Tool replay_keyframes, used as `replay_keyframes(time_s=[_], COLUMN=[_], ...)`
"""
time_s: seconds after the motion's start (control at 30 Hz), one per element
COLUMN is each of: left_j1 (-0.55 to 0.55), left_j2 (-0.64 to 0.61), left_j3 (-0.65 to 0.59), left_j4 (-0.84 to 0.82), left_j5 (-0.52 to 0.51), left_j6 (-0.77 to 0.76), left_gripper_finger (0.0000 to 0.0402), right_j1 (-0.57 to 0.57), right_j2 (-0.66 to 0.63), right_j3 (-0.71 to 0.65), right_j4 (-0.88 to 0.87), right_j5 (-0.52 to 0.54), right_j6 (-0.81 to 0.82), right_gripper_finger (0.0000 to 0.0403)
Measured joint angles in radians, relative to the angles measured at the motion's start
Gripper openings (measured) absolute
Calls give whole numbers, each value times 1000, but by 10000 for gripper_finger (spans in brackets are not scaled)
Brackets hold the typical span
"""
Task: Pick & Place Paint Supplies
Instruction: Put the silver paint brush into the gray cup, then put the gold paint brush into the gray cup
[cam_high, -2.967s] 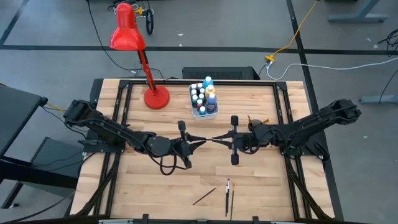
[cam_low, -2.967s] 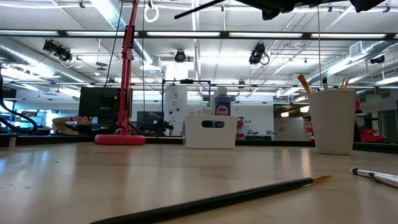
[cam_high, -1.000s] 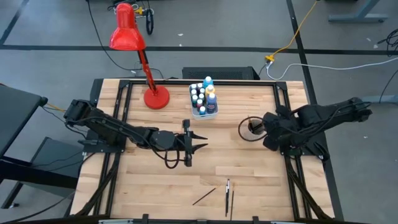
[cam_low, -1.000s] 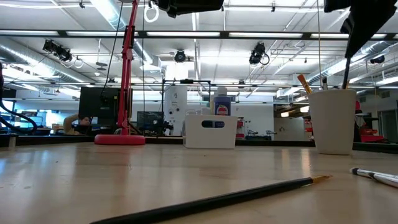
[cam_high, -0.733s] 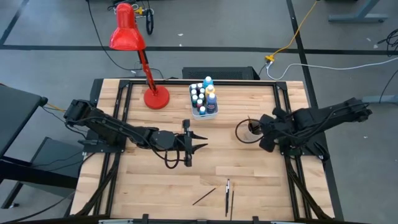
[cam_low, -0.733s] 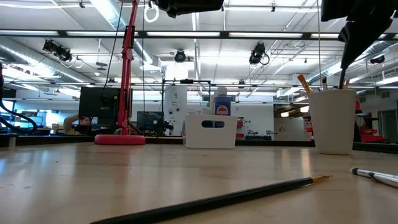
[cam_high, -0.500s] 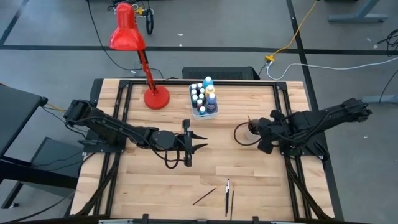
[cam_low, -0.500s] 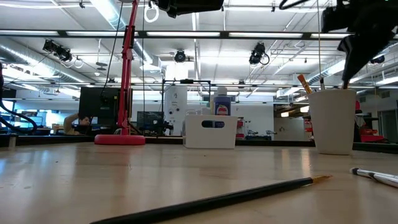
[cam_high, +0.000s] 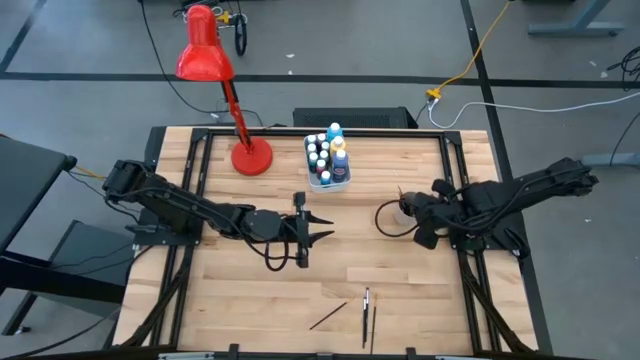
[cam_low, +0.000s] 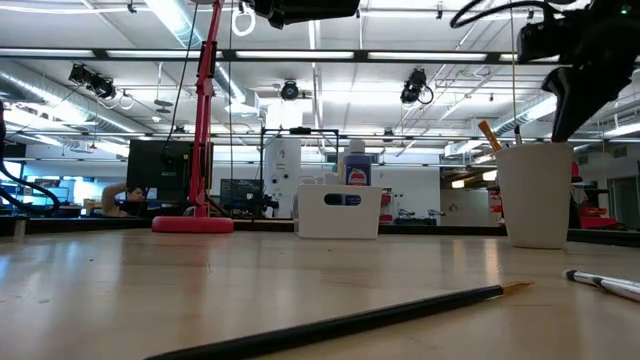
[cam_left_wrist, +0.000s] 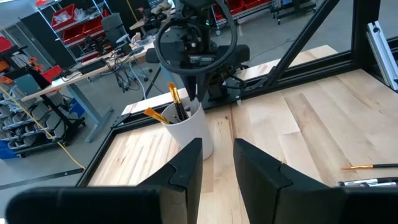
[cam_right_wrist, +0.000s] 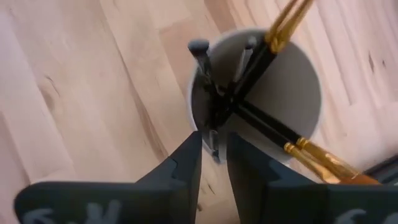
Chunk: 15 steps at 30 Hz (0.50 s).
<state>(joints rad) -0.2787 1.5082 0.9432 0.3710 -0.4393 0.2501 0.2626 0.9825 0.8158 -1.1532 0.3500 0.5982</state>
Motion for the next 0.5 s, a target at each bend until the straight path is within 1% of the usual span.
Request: replay_keyframes(time_s=[0.2,0.3,0.4,0.5], left_j1=[0,0,0,0], left_j2=[0,0,0,0], left_j3=[0,0,0,-1], left_j4=[0,0,0,0], left_j5=[0,0,0,0], left_j6=[-15,-45,-81,-112], left_gripper_finger=[98,98,98,98], right_j1=[0,0,0,0], right_j2=[0,0,0,0], right_j3=[77,120,139,139], right_j4=[11,36,115,230], right_j5=[2,33,75,77], right_j6=[-41,-77,-128,-193], right_gripper_finger=[90,91,91,91])
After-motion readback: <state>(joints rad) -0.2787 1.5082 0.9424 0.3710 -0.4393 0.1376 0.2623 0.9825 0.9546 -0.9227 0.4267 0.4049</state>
